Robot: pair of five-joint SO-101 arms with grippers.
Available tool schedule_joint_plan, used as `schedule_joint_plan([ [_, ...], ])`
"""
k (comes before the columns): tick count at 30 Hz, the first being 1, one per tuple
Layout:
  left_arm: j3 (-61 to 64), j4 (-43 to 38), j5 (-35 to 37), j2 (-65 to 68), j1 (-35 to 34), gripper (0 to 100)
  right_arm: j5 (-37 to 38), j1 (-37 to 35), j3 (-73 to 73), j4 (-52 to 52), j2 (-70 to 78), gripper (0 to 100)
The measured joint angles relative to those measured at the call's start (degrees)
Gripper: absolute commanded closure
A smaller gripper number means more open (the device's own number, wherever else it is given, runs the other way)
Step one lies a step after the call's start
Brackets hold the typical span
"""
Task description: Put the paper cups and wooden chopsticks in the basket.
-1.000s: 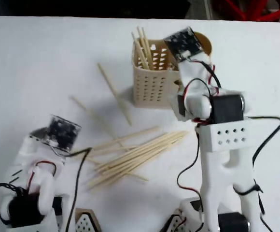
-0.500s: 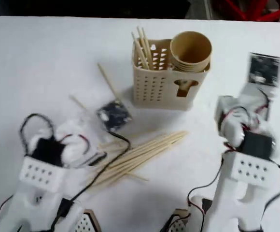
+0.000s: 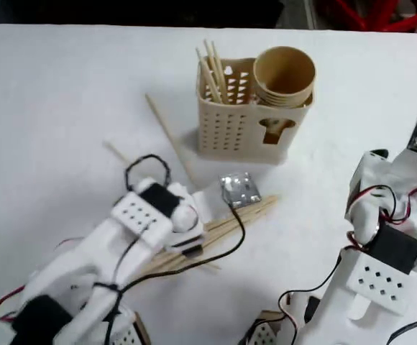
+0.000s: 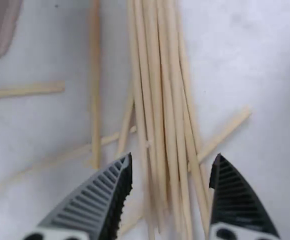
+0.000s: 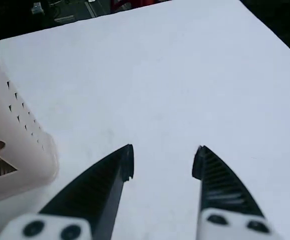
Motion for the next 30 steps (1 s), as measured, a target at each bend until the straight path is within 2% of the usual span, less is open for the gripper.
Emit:
schedule_joint_plan([
  [9,-0.09,-8.09,0.0,12.22,0.97,84,0.0,0.18,0.0,0.0,0.0,79.7],
  [21,-0.09,-8.79,0.0,12.75,0.97,96,0.0,0.18,0.0,0.0,0.0,79.7],
  [30,-0.18,-8.7,0.0,12.75,1.05,98,0.0,0.18,0.0,0.0,0.0,79.7],
])
